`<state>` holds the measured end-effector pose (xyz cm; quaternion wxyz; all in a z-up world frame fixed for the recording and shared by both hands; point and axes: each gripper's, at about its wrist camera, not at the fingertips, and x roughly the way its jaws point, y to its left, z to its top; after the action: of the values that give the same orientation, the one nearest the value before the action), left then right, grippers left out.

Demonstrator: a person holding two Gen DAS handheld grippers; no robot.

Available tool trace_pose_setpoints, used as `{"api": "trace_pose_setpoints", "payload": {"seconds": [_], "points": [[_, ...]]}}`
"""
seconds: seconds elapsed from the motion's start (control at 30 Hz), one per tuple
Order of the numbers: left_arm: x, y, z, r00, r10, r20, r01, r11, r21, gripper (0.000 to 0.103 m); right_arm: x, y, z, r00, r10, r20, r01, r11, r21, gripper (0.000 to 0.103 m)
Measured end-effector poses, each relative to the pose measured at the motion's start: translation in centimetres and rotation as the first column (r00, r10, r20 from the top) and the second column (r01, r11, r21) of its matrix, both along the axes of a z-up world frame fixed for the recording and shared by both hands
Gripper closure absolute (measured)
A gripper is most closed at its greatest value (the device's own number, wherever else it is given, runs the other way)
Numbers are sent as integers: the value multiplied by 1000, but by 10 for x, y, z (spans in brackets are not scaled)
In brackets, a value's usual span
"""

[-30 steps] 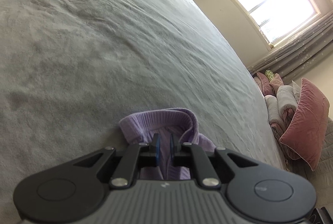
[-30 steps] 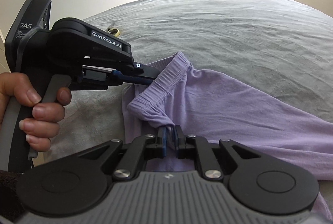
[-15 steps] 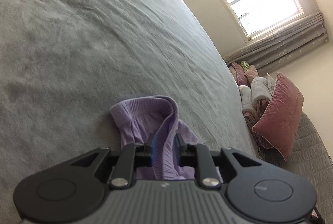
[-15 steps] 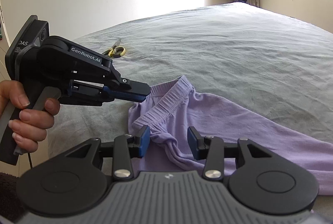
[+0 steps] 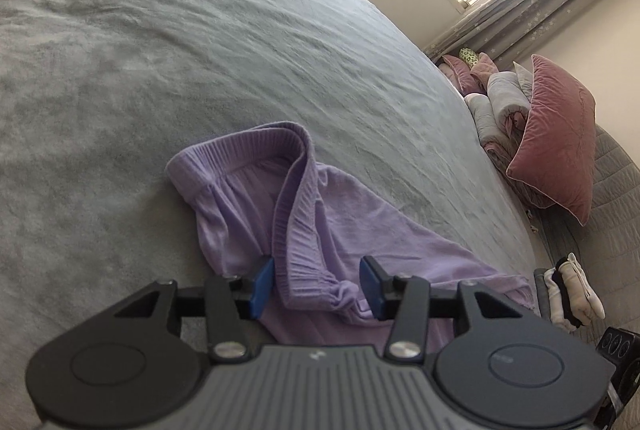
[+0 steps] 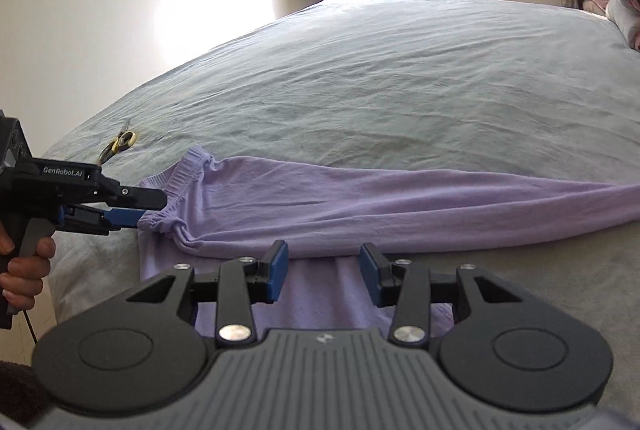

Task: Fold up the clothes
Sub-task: 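Hold the pants waistband with both tools and lift it, stretching the legs out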

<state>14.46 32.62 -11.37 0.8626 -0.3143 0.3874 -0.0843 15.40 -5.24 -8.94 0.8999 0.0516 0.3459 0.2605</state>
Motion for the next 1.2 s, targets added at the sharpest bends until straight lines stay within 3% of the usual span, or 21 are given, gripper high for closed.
{"api": "trace_pose_setpoints", "payload": {"seconds": [0.1,0.2,0.3,0.43,0.47,0.5,0.57,0.7,0.9,1.07,1.2], "points": [[1,-2,0,1000,7,2,-7,1000,16,60,6,-33,-3,990,-114,-78,120,990,75,59],[3,-4,1,1000,9,5,-9,999,33,69,18,-64,-11,961,-214,-174,243,955,172,59],[4,-3,0,1000,7,7,-8,999,35,74,30,-92,-25,914,-281,-293,371,871,323,59],[5,-4,0,1000,3,14,-3,999,39,84,41,-116,-41,856,-327,-401,498,729,469,59],[6,-4,1,1000,2,19,-3,999,42,95,43,-118,-42,849,-338,-406,513,715,476,64],[6,-5,2,1000,3,26,-4,999,46,101,45,-118,-42,845,-352,-403,521,712,471,67],[6,-5,5,999,12,41,-14,999,46,101,47,-116,-39,836,-386,-390,538,718,442,91],[5,1,13,995,47,92,-49,999,14,101,37,-107,-21,855,-423,-301,518,740,429,93],[1,19,22,973,145,178,-133,988,-81,101,11,-83,24,897,-436,-72,428,818,384,93],[0,30,26,954,207,215,-183,975,-129,101,-17,-60,51,906,-416,77,366,862,351,93],[2,35,26,950,226,217,-202,971,-128,101,-36,-41,55,909,-392,140,332,886,325,93]]}}
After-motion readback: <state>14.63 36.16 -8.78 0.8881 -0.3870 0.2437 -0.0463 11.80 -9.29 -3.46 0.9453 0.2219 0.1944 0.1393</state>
